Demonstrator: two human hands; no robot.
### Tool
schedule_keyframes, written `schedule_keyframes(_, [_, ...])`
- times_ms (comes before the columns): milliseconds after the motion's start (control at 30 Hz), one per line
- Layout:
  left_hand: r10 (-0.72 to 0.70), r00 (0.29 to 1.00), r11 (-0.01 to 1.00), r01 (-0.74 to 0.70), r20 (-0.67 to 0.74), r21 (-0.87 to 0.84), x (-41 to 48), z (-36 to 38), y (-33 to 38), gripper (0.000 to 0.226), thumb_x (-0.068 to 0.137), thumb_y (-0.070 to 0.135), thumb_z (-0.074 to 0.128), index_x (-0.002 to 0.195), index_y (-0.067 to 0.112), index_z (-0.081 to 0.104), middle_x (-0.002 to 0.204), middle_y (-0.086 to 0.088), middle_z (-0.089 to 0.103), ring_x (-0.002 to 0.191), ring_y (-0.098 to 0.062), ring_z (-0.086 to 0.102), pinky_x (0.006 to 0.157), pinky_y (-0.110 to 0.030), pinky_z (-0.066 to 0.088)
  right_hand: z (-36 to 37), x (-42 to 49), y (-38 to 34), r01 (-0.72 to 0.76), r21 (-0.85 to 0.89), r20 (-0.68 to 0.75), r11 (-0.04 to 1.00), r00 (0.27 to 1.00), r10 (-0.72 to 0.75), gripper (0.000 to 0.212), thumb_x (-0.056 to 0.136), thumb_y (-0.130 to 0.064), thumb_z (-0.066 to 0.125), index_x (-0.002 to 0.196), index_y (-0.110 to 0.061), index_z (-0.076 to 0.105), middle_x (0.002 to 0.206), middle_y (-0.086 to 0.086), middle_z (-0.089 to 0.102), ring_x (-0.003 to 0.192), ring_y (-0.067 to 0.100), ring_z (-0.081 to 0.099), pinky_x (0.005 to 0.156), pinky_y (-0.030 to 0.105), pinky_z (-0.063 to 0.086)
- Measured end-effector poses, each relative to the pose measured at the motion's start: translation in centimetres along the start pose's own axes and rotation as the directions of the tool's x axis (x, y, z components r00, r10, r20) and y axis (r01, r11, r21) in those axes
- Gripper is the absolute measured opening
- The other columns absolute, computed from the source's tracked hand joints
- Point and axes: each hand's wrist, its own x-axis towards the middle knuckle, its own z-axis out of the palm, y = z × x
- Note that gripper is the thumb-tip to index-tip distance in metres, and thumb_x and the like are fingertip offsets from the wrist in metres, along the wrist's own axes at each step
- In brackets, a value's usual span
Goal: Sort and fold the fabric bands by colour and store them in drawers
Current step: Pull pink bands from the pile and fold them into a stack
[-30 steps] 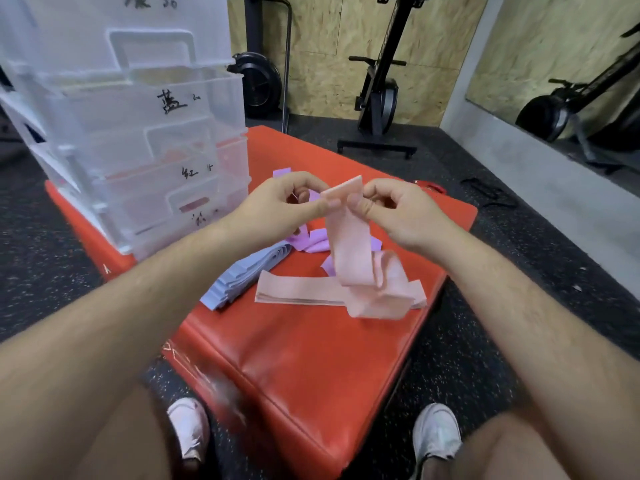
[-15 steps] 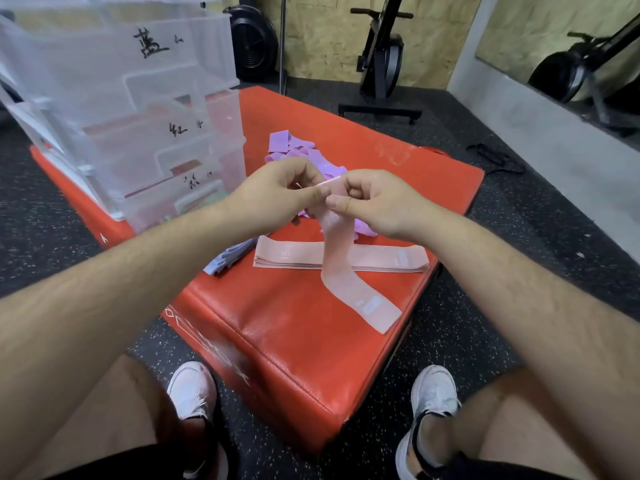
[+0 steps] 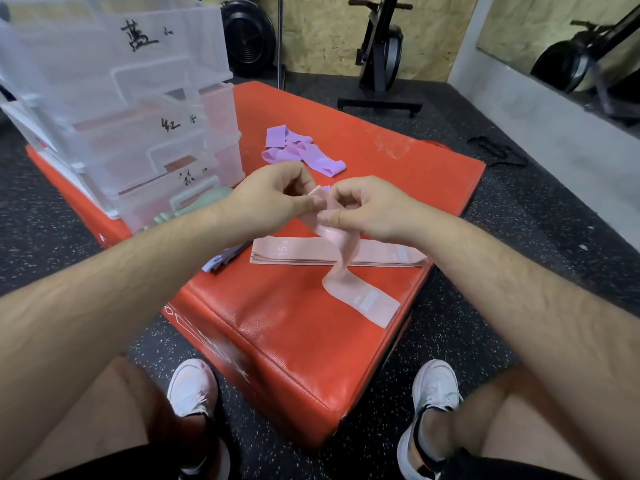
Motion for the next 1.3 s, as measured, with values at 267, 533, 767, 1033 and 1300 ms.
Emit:
schedule_keyframes(267, [-0.170, 0.980, 0.982, 0.160, -0.099, -0.102, 0.2, -1.1, -2.6, 0.017, 0.085, 0.023, 0.075, 0.079, 0.019, 0.060, 0.076, -0.005, 0.064, 0.069, -0.018, 0.054, 0.066, -0.038, 0.044, -1.3, -1.3, 2.4, -0.131, -0.106, 0.175, 0.986, 0.973, 0.149, 0.029, 0.083, -0.030, 0.081, 0.095, -0.007, 0.069, 0.077, 0.000, 0.058, 0.071, 0.012, 0.050, 0.070, 0.032, 0.037])
schedule_keyframes(533, [-0.297, 0.946, 0.950, 0.278, -0.131, -0.144, 0.1, -2.1, -5.5, 0.020, 0.086, 0.020, 0.075, 0.076, 0.020, 0.058, 0.075, -0.003, 0.064, 0.073, -0.021, 0.049, 0.067, -0.040, 0.040, -5.8, -3.7, 5.3, -0.307, -0.171, 0.176, 0.936, 0.925, 0.335, 0.019, 0.082, -0.019, 0.082, 0.098, -0.015, 0.073, 0.094, 0.011, 0.076, 0.078, 0.017, 0.068, 0.079, 0.037, 0.050])
schedule_keyframes(767, [-0.290, 0.922, 0.944, 0.319, -0.255, 0.081, 0.2, -1.6, -7.0, 0.017, 0.086, 0.023, 0.074, 0.081, 0.016, 0.059, 0.069, -0.001, 0.060, 0.060, -0.020, 0.048, 0.053, -0.028, 0.036, -9.0, -5.4, 8.2, -0.455, -0.185, -0.013, 0.871, 0.887, 0.461, 0.011, 0.089, -0.016, 0.074, 0.098, -0.022, 0.074, 0.087, -0.005, 0.076, 0.078, 0.011, 0.069, 0.070, 0.025, 0.052])
schedule_keyframes(1033, [-0.132, 0.969, 0.889, 0.209, -0.207, 0.407, -0.6, -0.7, -6.5, 0.023, 0.082, 0.013, 0.070, 0.095, 0.018, 0.052, 0.075, -0.002, 0.067, 0.065, -0.023, 0.060, 0.055, -0.029, 0.042, -7.3, -4.2, 10.3, -0.518, -0.170, -0.106, 0.838, 0.855, 0.507, 0.026, 0.087, -0.013, 0.076, 0.107, -0.023, 0.062, 0.088, 0.002, 0.069, 0.071, 0.014, 0.065, 0.060, 0.028, 0.049])
schedule_keyframes(1300, [-0.062, 0.990, 0.813, 0.123, -0.126, 0.570, -0.7, 0.3, -7.7, 0.009, 0.080, 0.006, 0.068, 0.083, 0.014, 0.067, 0.080, -0.004, 0.063, 0.079, -0.026, 0.057, 0.070, -0.031, 0.045, -5.2, -3.3, 10.9, -0.495, -0.387, -0.170, 0.778, 0.868, 0.467, 0.018, 0.082, -0.018, 0.080, 0.094, -0.022, 0.067, 0.085, -0.003, 0.066, 0.070, 0.013, 0.059, 0.058, 0.029, 0.040])
